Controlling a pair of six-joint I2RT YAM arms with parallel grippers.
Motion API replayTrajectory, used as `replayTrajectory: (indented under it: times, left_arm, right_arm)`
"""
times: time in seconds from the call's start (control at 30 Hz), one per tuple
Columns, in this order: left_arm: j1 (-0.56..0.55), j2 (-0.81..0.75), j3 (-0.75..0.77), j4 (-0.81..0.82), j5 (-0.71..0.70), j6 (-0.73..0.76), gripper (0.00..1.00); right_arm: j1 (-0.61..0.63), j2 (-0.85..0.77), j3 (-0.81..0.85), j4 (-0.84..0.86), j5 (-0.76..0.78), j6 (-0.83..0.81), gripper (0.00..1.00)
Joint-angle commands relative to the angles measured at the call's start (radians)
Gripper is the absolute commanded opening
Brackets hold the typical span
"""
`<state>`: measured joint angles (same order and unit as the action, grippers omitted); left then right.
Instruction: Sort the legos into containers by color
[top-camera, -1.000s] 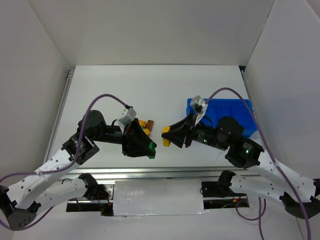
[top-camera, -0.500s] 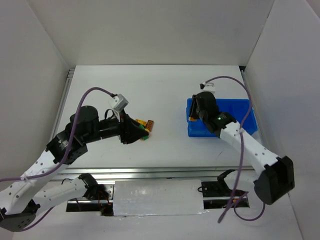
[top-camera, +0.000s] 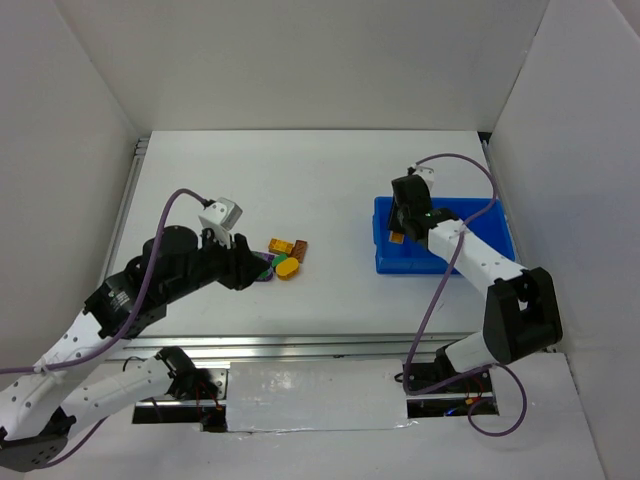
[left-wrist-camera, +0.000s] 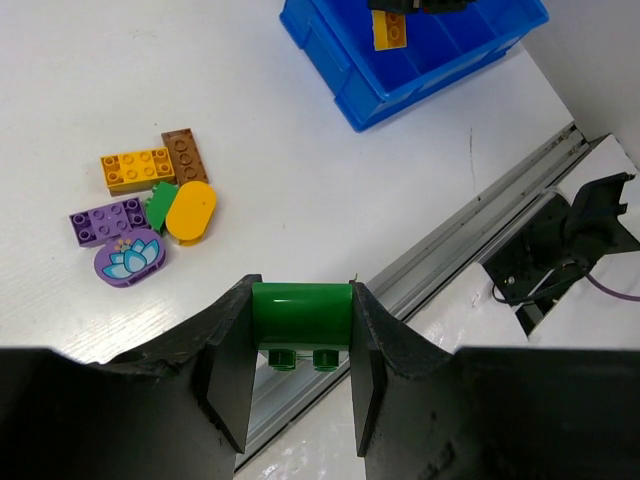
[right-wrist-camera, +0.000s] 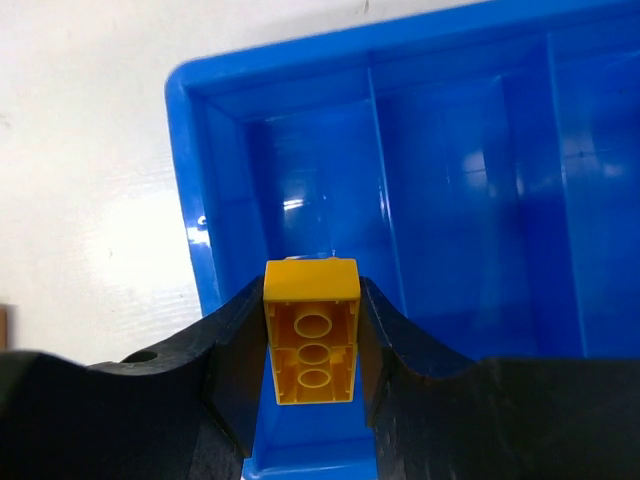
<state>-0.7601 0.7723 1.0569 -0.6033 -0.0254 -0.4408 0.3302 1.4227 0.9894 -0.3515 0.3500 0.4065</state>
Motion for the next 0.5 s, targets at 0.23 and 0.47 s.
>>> replayTrajectory:
  times: [0.23, 0.47]
  left_arm:
    - [0.007, -0.025, -0.009, 0.053, 0.033, 0.033, 0.00]
    - [0.010, -0.004, 0.000, 0.062, 0.041, 0.017, 0.00]
  right_arm:
    - [-0.006, 0.028, 0.075, -0.001, -0.043, -0.001, 0.62]
    - [-0.006, 0.004, 0.086, -0.027, -0.029, 0.005, 0.73]
